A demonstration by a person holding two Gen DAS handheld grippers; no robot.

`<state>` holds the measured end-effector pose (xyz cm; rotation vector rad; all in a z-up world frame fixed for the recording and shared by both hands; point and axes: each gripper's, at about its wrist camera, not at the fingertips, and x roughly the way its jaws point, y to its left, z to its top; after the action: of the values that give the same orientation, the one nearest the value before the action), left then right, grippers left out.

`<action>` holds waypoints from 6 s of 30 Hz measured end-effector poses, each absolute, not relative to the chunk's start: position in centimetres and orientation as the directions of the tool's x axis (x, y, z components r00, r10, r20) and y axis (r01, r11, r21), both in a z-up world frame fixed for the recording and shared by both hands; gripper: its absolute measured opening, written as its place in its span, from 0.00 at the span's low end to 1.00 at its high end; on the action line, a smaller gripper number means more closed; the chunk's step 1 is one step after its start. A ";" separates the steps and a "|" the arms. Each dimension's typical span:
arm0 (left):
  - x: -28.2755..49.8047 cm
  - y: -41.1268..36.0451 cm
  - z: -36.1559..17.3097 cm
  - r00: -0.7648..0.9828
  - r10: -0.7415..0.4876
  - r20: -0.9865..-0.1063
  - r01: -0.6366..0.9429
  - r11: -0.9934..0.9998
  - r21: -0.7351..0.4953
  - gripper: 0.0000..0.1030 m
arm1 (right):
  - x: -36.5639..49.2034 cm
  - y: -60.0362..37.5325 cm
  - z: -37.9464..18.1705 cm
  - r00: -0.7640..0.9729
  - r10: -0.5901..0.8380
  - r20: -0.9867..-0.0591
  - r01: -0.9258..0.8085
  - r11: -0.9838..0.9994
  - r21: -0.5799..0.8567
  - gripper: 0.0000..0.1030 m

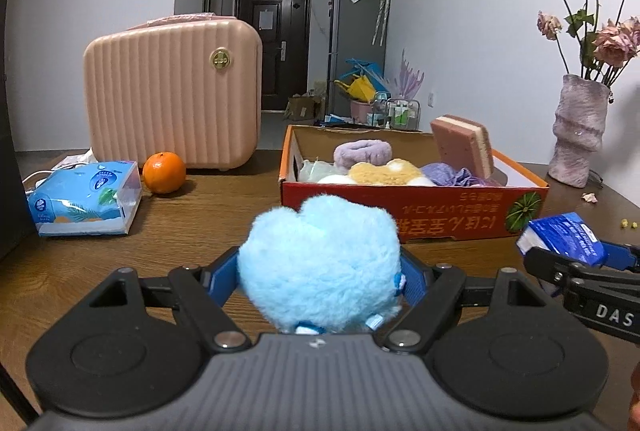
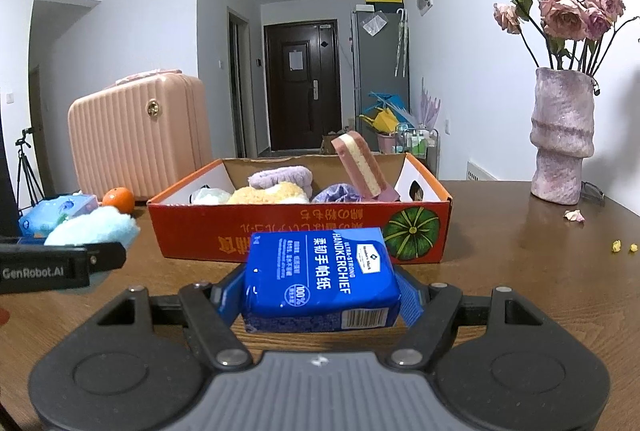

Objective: Organize soft objects

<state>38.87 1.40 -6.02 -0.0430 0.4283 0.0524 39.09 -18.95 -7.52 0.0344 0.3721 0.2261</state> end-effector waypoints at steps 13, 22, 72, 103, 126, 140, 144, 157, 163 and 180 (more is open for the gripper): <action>38.4 0.8 -5.4 0.921 0.066 -0.384 -0.085 0.996 -0.033 0.78 | 39.1 -19.5 -7.0 0.922 0.224 -0.315 -0.205 0.974 0.092 0.71; 39.5 0.2 -4.4 0.934 0.076 -0.350 -0.095 0.995 -0.039 0.78 | 40.3 -19.2 -6.6 0.938 0.221 -0.266 -0.207 0.975 0.080 0.71; 53.6 1.5 -3.1 0.946 0.074 -0.314 -0.121 0.983 -0.134 0.78 | 55.7 -14.6 -6.6 0.946 0.225 -0.233 -0.224 0.974 0.032 0.71; 57.9 0.4 -4.0 0.938 0.053 -0.342 -0.101 0.987 -0.122 0.94 | 59.6 -17.3 -6.3 0.960 0.116 -0.255 -0.112 0.993 0.031 0.81; 57.0 1.1 -3.5 0.943 0.101 -0.318 -0.147 0.981 -0.125 1.00 | 58.5 -17.8 -6.3 0.970 0.101 -0.222 -0.093 0.995 0.045 1.00; 52.7 0.8 -2.9 0.954 0.078 -0.290 -0.112 0.988 -0.103 1.00 | 54.5 -19.5 -6.2 0.976 0.087 -0.199 -0.079 0.996 0.044 1.00; 51.0 0.5 -2.9 0.954 0.071 -0.292 -0.100 0.991 -0.086 1.00 | 53.0 -20.1 -6.1 0.976 0.088 -0.202 -0.079 0.996 0.050 1.00; 44.5 0.3 -3.3 0.949 0.052 -0.311 -0.074 0.996 -0.058 1.00 | 46.3 -21.7 -6.2 0.968 0.105 -0.228 -0.096 0.994 0.050 1.00; 41.2 0.4 -3.3 0.948 0.050 -0.315 -0.068 0.997 -0.045 1.00 | 42.8 -22.2 -6.3 0.965 0.111 -0.240 -0.103 0.994 0.046 1.00; 31.1 0.2 -3.6 0.950 0.007 -0.313 -0.018 0.999 -0.032 1.00 | 33.4 -23.7 -5.8 0.959 0.132 -0.252 -0.125 0.991 0.041 1.00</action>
<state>31.06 0.23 -3.58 -0.0348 0.3183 0.0126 33.41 -23.73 -5.85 0.0251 0.2571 0.1302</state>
